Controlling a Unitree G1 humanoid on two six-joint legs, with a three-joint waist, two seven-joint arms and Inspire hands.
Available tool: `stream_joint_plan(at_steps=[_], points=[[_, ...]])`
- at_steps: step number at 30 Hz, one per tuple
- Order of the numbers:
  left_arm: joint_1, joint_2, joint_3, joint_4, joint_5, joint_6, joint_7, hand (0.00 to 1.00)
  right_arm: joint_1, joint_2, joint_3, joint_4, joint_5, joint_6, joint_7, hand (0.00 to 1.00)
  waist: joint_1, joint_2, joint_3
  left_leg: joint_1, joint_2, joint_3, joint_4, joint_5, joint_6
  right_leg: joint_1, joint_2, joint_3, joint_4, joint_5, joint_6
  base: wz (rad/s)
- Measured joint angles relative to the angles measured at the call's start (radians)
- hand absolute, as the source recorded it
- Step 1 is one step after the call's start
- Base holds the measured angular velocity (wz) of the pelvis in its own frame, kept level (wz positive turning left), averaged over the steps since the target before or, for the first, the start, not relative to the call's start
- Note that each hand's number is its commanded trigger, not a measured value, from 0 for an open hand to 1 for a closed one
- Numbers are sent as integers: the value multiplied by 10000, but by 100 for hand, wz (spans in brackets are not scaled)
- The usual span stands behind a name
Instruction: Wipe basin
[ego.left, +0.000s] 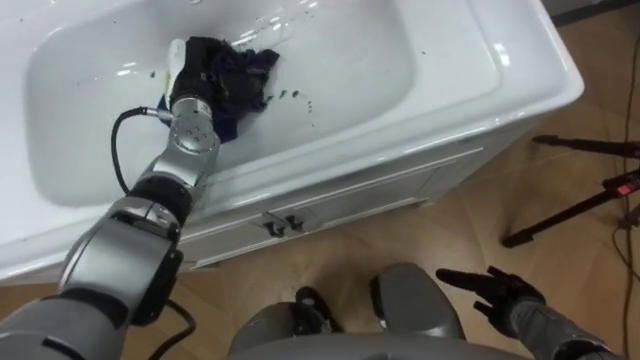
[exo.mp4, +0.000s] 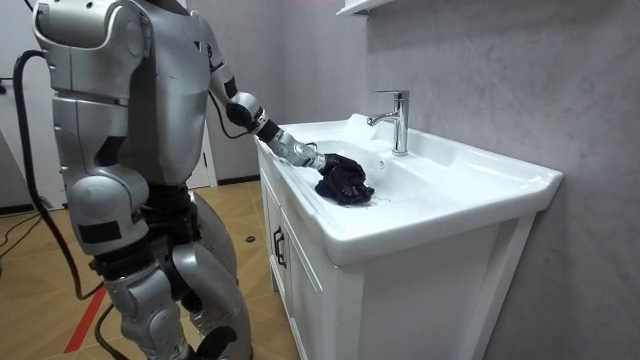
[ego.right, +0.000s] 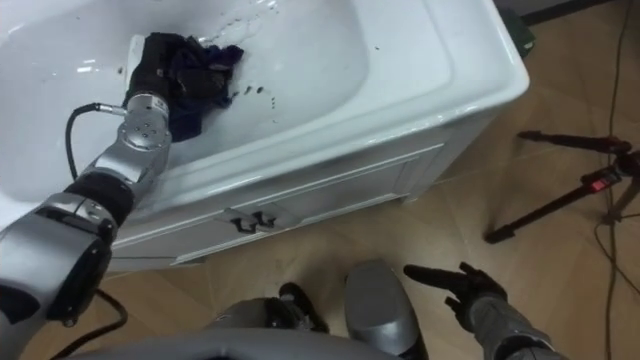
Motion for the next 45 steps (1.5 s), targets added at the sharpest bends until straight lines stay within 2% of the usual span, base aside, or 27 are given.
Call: stream_joint_plan(at_steps=[4, 7, 11, 17, 32, 38, 45], points=[[-222, 12, -75, 2, 69, 120, -4, 100, -156, -57, 14, -8, -6, -8, 12, 0, -130, 30, 4, -131, 19, 149, 37, 0, 1, -276, 0, 146, 167, -2, -17, -9], [-451, -210, -112, -16, 32, 216, -12, 100, -219, -192, 72, 6, 76, -75, 21, 0, -176, 163, 48, -206, 22, 212, 60, 0, 3, -371, -19, 166, 192, 3, -10, -4], [-638, -529, -192, -268, -105, 249, -11, 100, -207, -285, 176, 6, 111, -91, 123, 0, -266, 335, 60, -302, 17, 241, 82, -1, 4, -486, -49, 129, 249, 5, -7, -1], [-692, -823, -340, -674, -111, 148, 12, 100, -207, -354, 330, -93, -12, -298, 106, 0, -378, 410, 84, -348, 42, 279, 116, 5, 13, -524, -42, 118, 295, -5, -22, 1], [-691, -852, -565, -705, -109, -31, 222, 100, -227, -362, 520, -168, -26, -450, 14, 0, -383, 394, 100, -455, 59, 245, 226, 7, 17, -495, -49, 102, 299, -9, -16, 1], [-690, -780, -646, -804, -99, -36, 216, 100, -222, -363, 548, -157, -109, -450, 6, 0, -376, 439, 69, -501, 56, 241, 235, 7, 17, -605, -55, 112, 310, -8, -16, 0], [-691, -678, -655, -769, -3, -49, 215, 100, -225, -366, 548, -135, -83, -440, -1, 0, -371, 433, 73, -490, 55, 253, 234, 7, 17, -612, -55, 116, 326, -8, -16, -1]])
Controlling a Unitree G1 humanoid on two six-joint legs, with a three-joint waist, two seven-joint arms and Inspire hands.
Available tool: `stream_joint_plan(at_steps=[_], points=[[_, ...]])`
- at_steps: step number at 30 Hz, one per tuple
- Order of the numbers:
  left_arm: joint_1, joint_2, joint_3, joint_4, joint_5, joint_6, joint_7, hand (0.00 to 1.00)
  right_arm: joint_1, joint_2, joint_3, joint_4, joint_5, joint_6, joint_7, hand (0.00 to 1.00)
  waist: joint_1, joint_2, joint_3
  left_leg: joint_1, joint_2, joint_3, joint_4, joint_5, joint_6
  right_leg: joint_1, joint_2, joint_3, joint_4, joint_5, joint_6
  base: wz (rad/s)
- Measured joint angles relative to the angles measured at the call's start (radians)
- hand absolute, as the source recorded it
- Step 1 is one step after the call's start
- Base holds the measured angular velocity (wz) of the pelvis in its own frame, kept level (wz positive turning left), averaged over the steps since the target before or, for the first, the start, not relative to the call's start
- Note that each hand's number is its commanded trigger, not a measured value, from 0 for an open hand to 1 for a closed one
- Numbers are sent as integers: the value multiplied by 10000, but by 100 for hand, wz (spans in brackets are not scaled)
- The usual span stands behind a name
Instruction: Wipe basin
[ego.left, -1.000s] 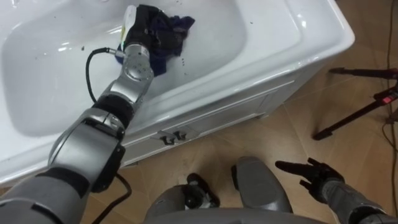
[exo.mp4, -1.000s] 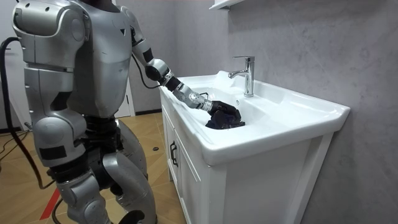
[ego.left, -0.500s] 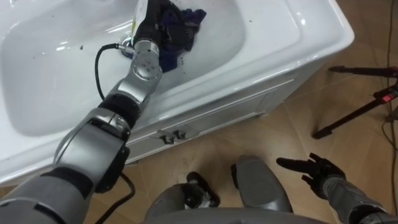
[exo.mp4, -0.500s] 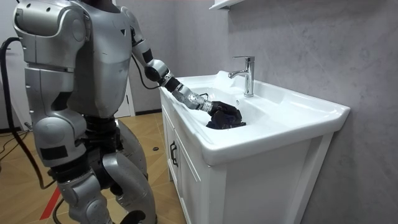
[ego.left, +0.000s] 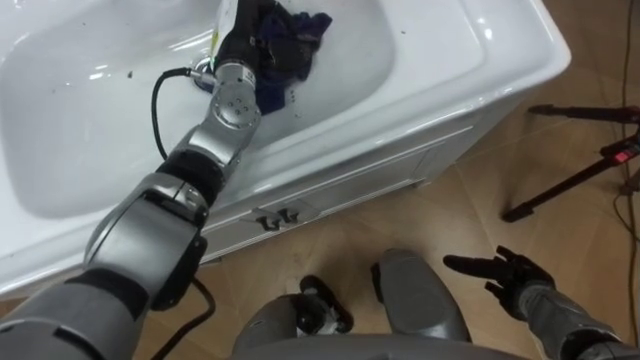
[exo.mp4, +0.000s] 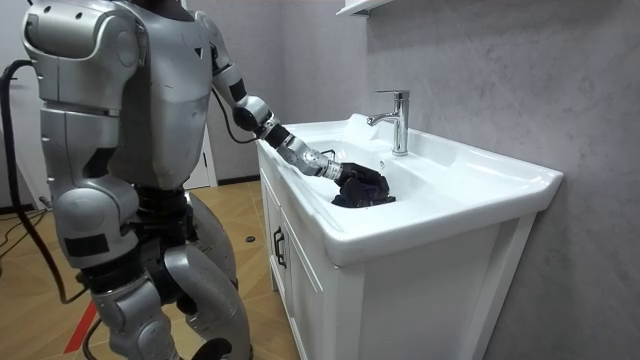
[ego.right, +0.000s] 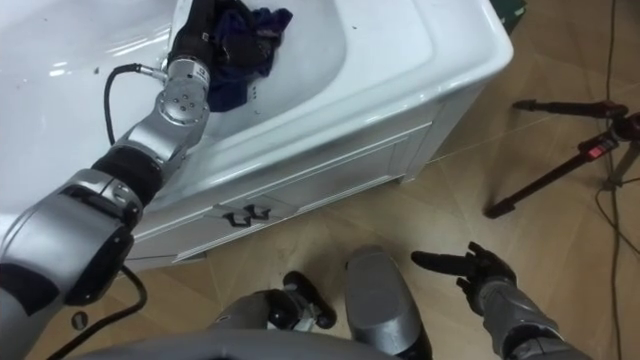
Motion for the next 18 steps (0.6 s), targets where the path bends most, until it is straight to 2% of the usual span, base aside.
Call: stream_joint_plan(at_steps=[2, 6, 9, 10, 12, 15, 16, 17, 18], points=[[7, 82, -2, 311, 95, -231, -15, 100, 18, 0, 4, -44, -25, 35, -10, 0, 14, -49, 72, 87, 0, -13, -17, -1, 1, 112, 8, -1, 3, 6, -8, -8], [31, 212, 248, 595, 1203, -329, -55, 100, 103, 14, -17, -43, -57, 71, -9, 0, 22, -68, 95, 195, 13, 17, -93, 0, 1, 153, 41, 31, -13, 6, -16, -3], [113, 547, 402, 818, 1903, -337, -195, 100, 97, 13, -31, -48, -299, 148, 17, 0, 67, -84, 105, 332, 13, 54, -199, 1, -2, 171, 47, 71, -36, 21, -62, -13], [207, 738, 410, 870, 2048, -337, -225, 100, 138, 5, -32, -87, -300, 189, 19, 0, 48, -87, 106, 384, 1, 67, -224, 2, -4, 213, 50, 132, -19, 20, -63, -11], [402, 1020, 461, 983, 2270, -333, -225, 100, 271, -10, -236, -194, -306, 268, 12, 0, 121, -75, 98, 455, 30, 159, -184, 1, -6, 223, 88, 265, -12, 21, -65, -17], [826, 1386, 947, 1081, 2934, -325, -217, 100, 528, -39, -648, -296, -432, 270, -115, 0, 280, 14, 38, 471, 36, 260, -192, 0, -7, 242, 88, 294, -15, 28, -76, -9], [962, 1589, 1123, 1093, 3250, -324, -211, 100, 584, -41, -823, -298, -560, 273, -203, 0, 300, 99, -22, 484, 31, 260, -200, 0, -7, 253, 87, 303, -16, 28, -76, 0], [1170, 1748, 1305, 1280, 3576, -313, -214, 100, 689, -48, -1031, -348, -699, 270, -253, 0, 374, 77, -15, 540, 19, 283, -258, 0, -7, 283, 84, 312, -16, 28, -76, 0], [1233, 1789, 1422, 1352, 3631, -312, -207, 100, 752, -56, -1106, -364, -707, 265, -294, 0, 426, 93, -26, 569, 16, 283, -262, 0, -7, 307, 83, 313, -18, 28, -76, 0]])
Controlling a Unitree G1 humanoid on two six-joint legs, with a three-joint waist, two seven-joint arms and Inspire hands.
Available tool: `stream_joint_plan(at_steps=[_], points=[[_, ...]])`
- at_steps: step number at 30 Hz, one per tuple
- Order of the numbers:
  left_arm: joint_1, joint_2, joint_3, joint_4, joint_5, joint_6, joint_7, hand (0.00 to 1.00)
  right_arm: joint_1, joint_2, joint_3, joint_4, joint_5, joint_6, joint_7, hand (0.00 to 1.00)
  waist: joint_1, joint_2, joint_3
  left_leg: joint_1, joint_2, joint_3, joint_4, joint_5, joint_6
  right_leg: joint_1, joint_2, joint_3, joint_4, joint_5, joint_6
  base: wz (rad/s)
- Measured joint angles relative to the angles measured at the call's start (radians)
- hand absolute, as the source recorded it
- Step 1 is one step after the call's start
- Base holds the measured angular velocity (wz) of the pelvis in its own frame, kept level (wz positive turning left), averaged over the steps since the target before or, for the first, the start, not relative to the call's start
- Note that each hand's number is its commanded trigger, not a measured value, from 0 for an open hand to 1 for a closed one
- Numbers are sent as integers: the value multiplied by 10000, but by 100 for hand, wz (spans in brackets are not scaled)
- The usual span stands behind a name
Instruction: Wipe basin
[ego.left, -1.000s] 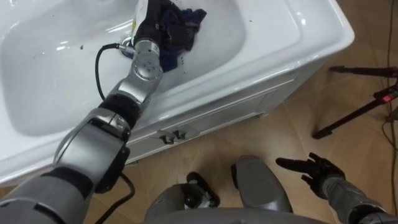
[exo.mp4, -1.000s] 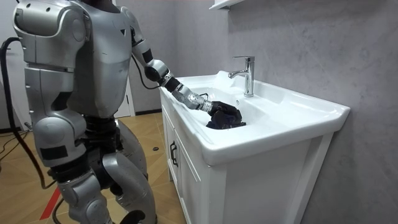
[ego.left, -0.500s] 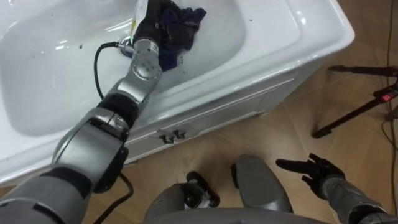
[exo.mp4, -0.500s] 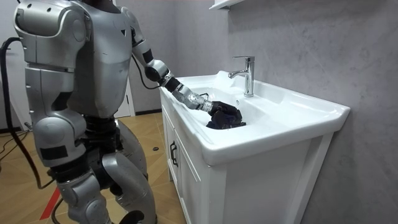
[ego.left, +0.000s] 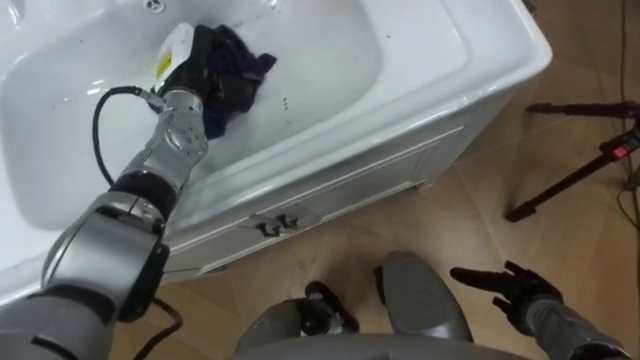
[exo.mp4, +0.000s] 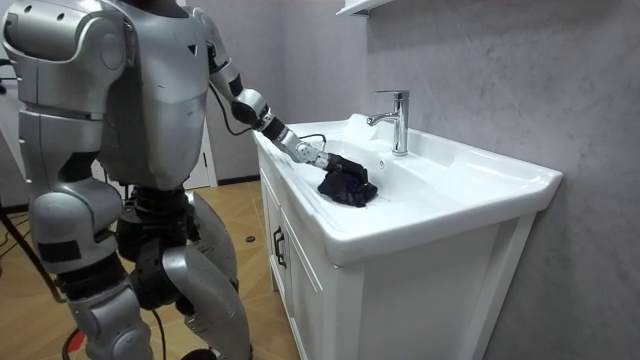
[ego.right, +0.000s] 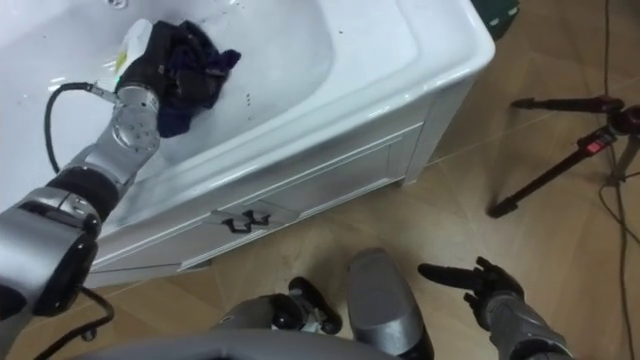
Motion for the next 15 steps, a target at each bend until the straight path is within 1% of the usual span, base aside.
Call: stream_joint_plan(at_steps=[2, 3, 5, 6, 8, 9, 10, 11, 12, 13, 14, 15], points=[[213, 108, 390, -6, 529, 42, 64, 100, 142, -52, -140, 3, -148, -4, -43, 0, 254, 6, -26, 65, 0, -8, 10, 0, 0, 79, 0, -3, -9, -1, 1, 0], [263, 157, 441, -4, 687, 44, 96, 100, 179, -53, -179, 14, -238, -4, -33, 0, 303, 7, -38, 70, -1, -7, 8, 0, 0, 86, -3, -9, -10, -1, 1, 0], [496, 410, 467, 24, 1147, 95, 185, 100, 193, -61, -313, 61, -594, -5, -2, 0, 375, -1, -55, 164, -1, -19, -2, 0, -1, 196, -2, -49, -33, -1, 1, 4], [595, 485, 467, 29, 1216, 130, 192, 100, 194, -64, -332, 65, -653, -5, -6, 0, 383, -10, -78, 197, 0, -20, -2, 0, -1, 234, -2, -60, -49, -1, 1, 0], [1033, 734, 468, 28, 1533, 218, 258, 100, 198, -149, -362, 66, -852, 2, -23, 0, 444, 70, -233, 292, 14, -44, -58, 5, -6, 394, 29, -95, -221, 37, 7, 0], [1084, 782, 472, 28, 1653, 246, 267, 100, 214, -177, -377, 65, -926, 3, -32, 0, 471, 88, -285, 327, 3, -55, -90, 5, -7, 427, 26, -109, -254, 41, 10, 4], [1226, 838, 471, 28, 1913, 351, 325, 100, 247, -225, -398, 66, -1090, 4, -69, 0, 534, 86, -311, 440, -16, -82, -132, 6, -7, 564, 12, -152, -328, 48, 23, 7], [1410, 842, 466, 23, 1998, 448, 382, 100, 276, -250, -464, 66, -1211, 7, -113, 0, 630, 71, -354, 580, -56, -151, -216, 10, -11, 691, -2, -188, -393, 51, 29, 8], [1431, 841, 466, 12, 2055, 479, 393, 100, 314, -258, -486, 64, -1218, 7, -120, 0, 665, 70, -363, 654, -71, -153, -259, 11, -13, 780, -15, -218, -440, 50, 34, 14], [1537, 842, 466, -28, 2209, 485, 399, 100, 372, -271, -490, 47, -1181, 7, -119, 0, 719, 115, -406, 761, -68, -237, -326, 17, -22, 973, -8, -325, -608, 75, 51, 16], [1597, 839, 449, -75, 2332, 487, 378, 100, 423, -268, -482, 45, -1165, 7, -116, 0, 799, 66, -406, 863, -64, -271, -359, 18, -24, 1151, -1, -393, -729, 96, 56, 15], [1628, 838, 440, -96, 2390, 487, 373, 100, 427, -261, -482, 45, -1172, 8, -116, 0, 834, 77, -424, 928, -65, -271, -388, 18, -24, 1226, 0, -401, -762, 96, 58, 7]])
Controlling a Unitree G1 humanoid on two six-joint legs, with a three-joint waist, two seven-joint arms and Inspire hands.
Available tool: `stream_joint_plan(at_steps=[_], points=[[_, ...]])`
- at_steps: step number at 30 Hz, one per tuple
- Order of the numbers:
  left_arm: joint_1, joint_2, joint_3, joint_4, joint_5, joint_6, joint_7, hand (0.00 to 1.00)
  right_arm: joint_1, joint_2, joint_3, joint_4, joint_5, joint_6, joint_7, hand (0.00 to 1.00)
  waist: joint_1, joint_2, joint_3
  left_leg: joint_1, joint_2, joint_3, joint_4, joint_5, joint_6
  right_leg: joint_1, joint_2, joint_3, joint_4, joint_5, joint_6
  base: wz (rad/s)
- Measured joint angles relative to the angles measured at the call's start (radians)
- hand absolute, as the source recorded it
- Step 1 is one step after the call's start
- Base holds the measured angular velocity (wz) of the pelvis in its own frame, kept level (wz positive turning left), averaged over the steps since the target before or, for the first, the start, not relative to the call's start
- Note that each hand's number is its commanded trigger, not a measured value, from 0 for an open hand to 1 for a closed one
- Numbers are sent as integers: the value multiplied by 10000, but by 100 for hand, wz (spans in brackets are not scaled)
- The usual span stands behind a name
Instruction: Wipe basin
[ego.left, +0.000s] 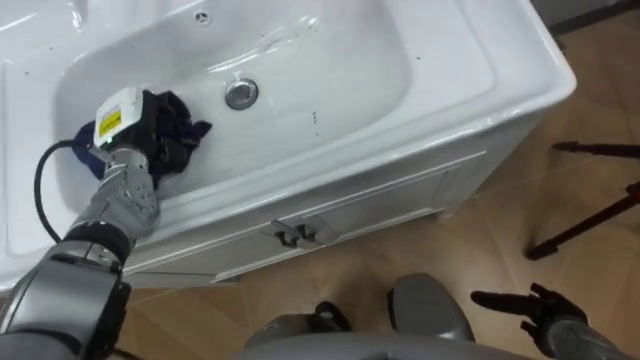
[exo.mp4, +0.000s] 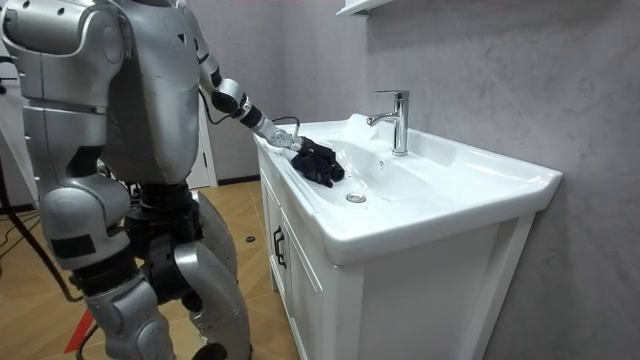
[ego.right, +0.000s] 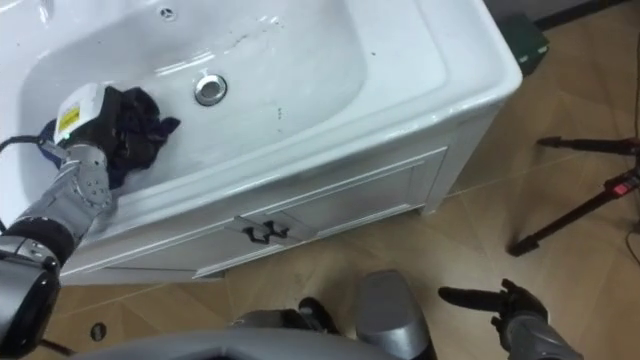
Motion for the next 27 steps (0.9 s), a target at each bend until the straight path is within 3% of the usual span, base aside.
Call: stream_joint_plan(at_steps=[4, 8, 15, 17, 20, 24, 27], points=[[232, -34, -50, -53, 391, 1, 4, 100, -48, 12, 10, 3, -88, -3, -57, 0, 107, 64, -80, 183, 34, -28, -97, 1, -1, 303, 78, -22, -344, 98, 20, -1], [573, -63, -59, -108, 388, 1, 154, 100, -67, -22, 25, -19, -26, 5, -223, 0, 220, 73, -102, 423, 12, -29, -299, 24, -45, 468, 137, 105, -513, 125, 12, -10], [1044, -119, -45, -652, 378, 145, 423, 100, -12, -66, 25, 29, -89, 139, -60, 0, 376, 48, -96, 613, 12, -122, -453, 70, -118, 722, 132, -57, -681, 149, -34, -3], [1098, -119, -45, -830, 385, 155, 449, 100, 23, -2, 35, 94, -87, 124, 50, 0, 393, -65, -55, 759, 11, -172, -554, 93, -158, 920, 128, -230, -804, 152, -42, 10], [1077, -117, -45, -1111, 398, 274, 420, 100, 28, 8, 121, 106, -83, 122, 204, 0, 427, -201, -60, 785, 7, -298, -571, 106, -182, 979, 137, -318, -892, 157, -52, 7], [1070, -130, -54, -1310, 404, 317, 271, 100, 7, 12, 190, 104, -108, 114, 331, 0, 409, -307, -25, 847, 9, -329, -584, 106, -183, 1164, 130, -487, -1047, 166, -64, 11], [1055, -303, -79, -1442, 393, 537, 204, 100, 14, 29, 210, 101, -51, 110, 450, 0, 347, -310, -23, 933, 9, -349, -587, 106, -184, 1363, 125, -599, -1200, 177, -53, 9]])
